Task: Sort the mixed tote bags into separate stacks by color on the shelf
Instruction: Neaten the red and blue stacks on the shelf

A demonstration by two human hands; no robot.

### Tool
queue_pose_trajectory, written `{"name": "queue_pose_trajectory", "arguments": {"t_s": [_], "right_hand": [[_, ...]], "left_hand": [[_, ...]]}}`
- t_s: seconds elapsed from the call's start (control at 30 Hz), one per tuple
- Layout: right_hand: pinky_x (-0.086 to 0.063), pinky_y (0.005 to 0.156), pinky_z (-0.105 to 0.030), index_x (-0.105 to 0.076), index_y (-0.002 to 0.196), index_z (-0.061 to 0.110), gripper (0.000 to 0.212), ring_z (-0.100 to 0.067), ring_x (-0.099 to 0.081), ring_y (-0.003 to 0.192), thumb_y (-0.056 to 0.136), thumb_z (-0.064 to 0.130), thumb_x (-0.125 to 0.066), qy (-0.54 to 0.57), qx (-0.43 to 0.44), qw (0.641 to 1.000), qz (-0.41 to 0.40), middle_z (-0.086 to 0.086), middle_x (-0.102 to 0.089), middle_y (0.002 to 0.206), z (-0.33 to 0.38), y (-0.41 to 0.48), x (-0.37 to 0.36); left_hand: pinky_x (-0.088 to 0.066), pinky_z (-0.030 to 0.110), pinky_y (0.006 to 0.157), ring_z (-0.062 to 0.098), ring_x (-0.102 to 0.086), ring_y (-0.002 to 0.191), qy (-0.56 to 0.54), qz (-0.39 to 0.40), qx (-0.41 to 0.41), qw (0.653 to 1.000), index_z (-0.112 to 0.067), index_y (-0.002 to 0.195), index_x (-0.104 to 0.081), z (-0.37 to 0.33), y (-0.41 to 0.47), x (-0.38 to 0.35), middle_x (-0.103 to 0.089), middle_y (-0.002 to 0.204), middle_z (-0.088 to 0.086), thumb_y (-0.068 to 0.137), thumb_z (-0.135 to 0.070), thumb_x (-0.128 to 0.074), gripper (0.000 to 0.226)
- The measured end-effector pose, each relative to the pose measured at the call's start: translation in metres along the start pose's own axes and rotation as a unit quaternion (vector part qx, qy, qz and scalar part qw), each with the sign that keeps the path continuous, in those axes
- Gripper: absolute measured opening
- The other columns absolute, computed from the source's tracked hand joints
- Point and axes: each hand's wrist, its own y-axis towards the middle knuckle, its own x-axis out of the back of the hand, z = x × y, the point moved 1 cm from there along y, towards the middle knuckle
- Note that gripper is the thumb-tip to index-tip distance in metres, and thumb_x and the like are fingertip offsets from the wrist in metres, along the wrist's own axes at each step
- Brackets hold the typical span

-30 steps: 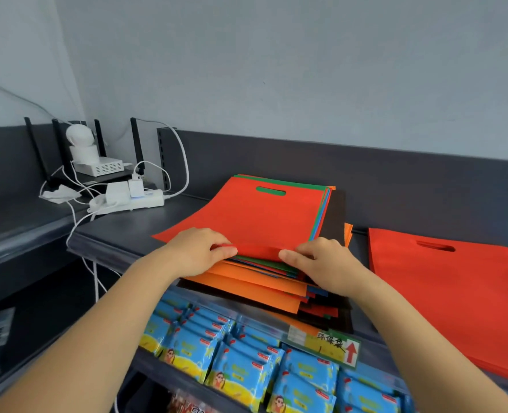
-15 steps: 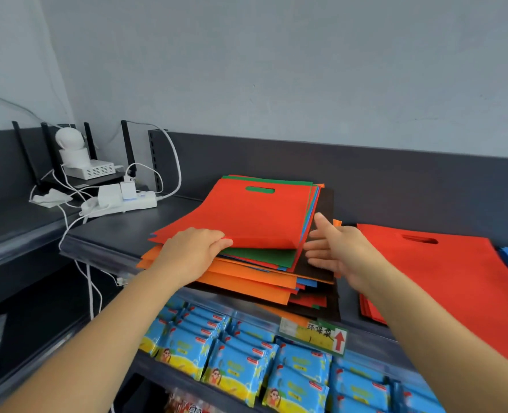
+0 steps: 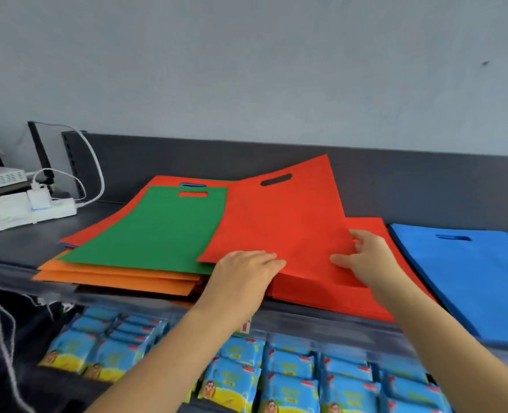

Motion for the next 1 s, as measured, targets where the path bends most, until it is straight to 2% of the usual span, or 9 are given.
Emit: {"name": "queue_pose_trajectory", "arguments": {"t_s": [0.1,0.23,0.33,0.4,0.5,0.67,0.8,0.9,1.0], "right_hand": [[-0.038,0.106,-0.038,-0.043,0.138,0.007,0.077,-0.026,-0.048,0.126,0.069,0.001,-0.078,-0.067,-0.016,0.997,-0.041,-0.014,-0.051,0.136,-0.023,-0.004,0.034],[-0.035,0.099,-0.031,-0.034,0.143,0.009,0.085,-0.029,-0.047,0.126,0.07,-0.001,-0.076,-0.177,-0.004,0.982,-0.062,-0.015,-0.049,0.137,-0.04,-0.013,0.064],[-0.033,0.102,-0.031,-0.041,0.14,0.012,0.078,-0.029,-0.042,0.128,0.07,0.0,-0.074,-0.257,0.013,0.966,-0.037,-0.012,-0.044,0.142,-0.054,-0.012,0.074],[-0.03,0.106,-0.032,-0.052,0.132,0.016,0.062,-0.028,-0.039,0.131,0.074,-0.001,-0.069,-0.29,0.022,0.957,-0.005,-0.008,-0.041,0.145,-0.057,-0.009,0.074],[-0.041,0.1,-0.031,-0.067,0.114,0.023,0.047,-0.024,-0.051,0.121,0.079,-0.004,-0.051,-0.329,0.022,0.943,0.05,-0.002,-0.056,0.131,-0.055,-0.005,0.066],[-0.051,0.086,-0.036,-0.069,0.102,0.023,0.037,-0.028,-0.06,0.102,0.083,0.004,-0.044,-0.416,0.046,0.906,0.064,-0.005,-0.065,0.114,-0.034,0.005,0.054],[-0.044,0.097,-0.037,-0.068,0.111,0.02,0.029,-0.025,-0.056,0.115,0.086,0.011,-0.055,-0.348,0.168,0.922,0.041,-0.003,-0.064,0.121,0.006,0.012,0.026],[-0.04,0.1,-0.031,-0.065,0.117,0.017,0.03,-0.02,-0.055,0.118,0.088,0.02,-0.06,-0.301,0.271,0.91,0.09,0.0,-0.063,0.123,0.043,0.0,-0.016],[-0.041,0.098,-0.031,-0.057,0.128,0.017,0.046,-0.019,-0.055,0.116,0.086,0.036,-0.064,-0.283,0.348,0.876,0.179,-0.002,-0.06,0.128,0.078,-0.024,-0.064]], "left_hand": [[-0.055,0.025,0.064,0.012,-0.07,0.084,-0.041,0.049,-0.009,0.998,-0.026,0.094,-0.075,-0.031,0.019,-0.019,-0.074,0.094,-0.004,0.072,-0.021,-0.041,0.041],[-0.057,0.036,0.074,0.02,-0.066,0.097,-0.116,0.134,0.014,0.984,-0.022,0.1,-0.072,-0.063,0.031,-0.034,-0.071,0.103,0.0,0.09,-0.033,-0.042,0.034],[-0.049,0.039,0.086,0.018,-0.056,0.112,-0.14,0.208,0.044,0.967,-0.025,0.112,-0.066,-0.074,0.033,-0.041,-0.064,0.119,-0.006,0.086,-0.06,-0.018,0.065],[-0.044,0.033,0.092,0.011,-0.054,0.115,-0.184,0.208,0.065,0.958,-0.028,0.115,-0.065,-0.07,0.034,-0.045,-0.062,0.123,-0.01,0.089,-0.062,-0.027,0.057],[-0.038,0.028,0.101,0.007,-0.049,0.123,-0.236,0.224,0.065,0.943,-0.026,0.12,-0.064,-0.064,0.033,-0.047,-0.057,0.132,-0.009,0.097,-0.046,-0.04,0.039],[-0.028,0.021,0.109,-0.003,-0.034,0.132,-0.194,0.149,0.07,0.967,-0.028,0.127,-0.058,-0.042,0.024,-0.024,-0.045,0.141,-0.015,0.099,-0.041,-0.037,0.037],[-0.04,0.023,0.099,0.0,-0.051,0.116,-0.155,0.018,0.152,0.976,-0.028,0.115,-0.068,0.007,0.003,0.022,-0.06,0.124,-0.016,0.089,-0.053,-0.029,0.052],[-0.039,0.025,0.097,0.009,-0.056,0.114,-0.095,0.015,0.213,0.972,-0.024,0.115,-0.068,0.055,-0.02,0.045,-0.063,0.121,-0.01,0.088,-0.055,-0.031,0.054],[-0.041,0.032,0.098,0.016,-0.056,0.117,-0.035,0.065,0.277,0.958,-0.021,0.117,-0.066,0.102,-0.048,0.053,-0.063,0.124,-0.003,0.084,-0.06,-0.03,0.063]]}}
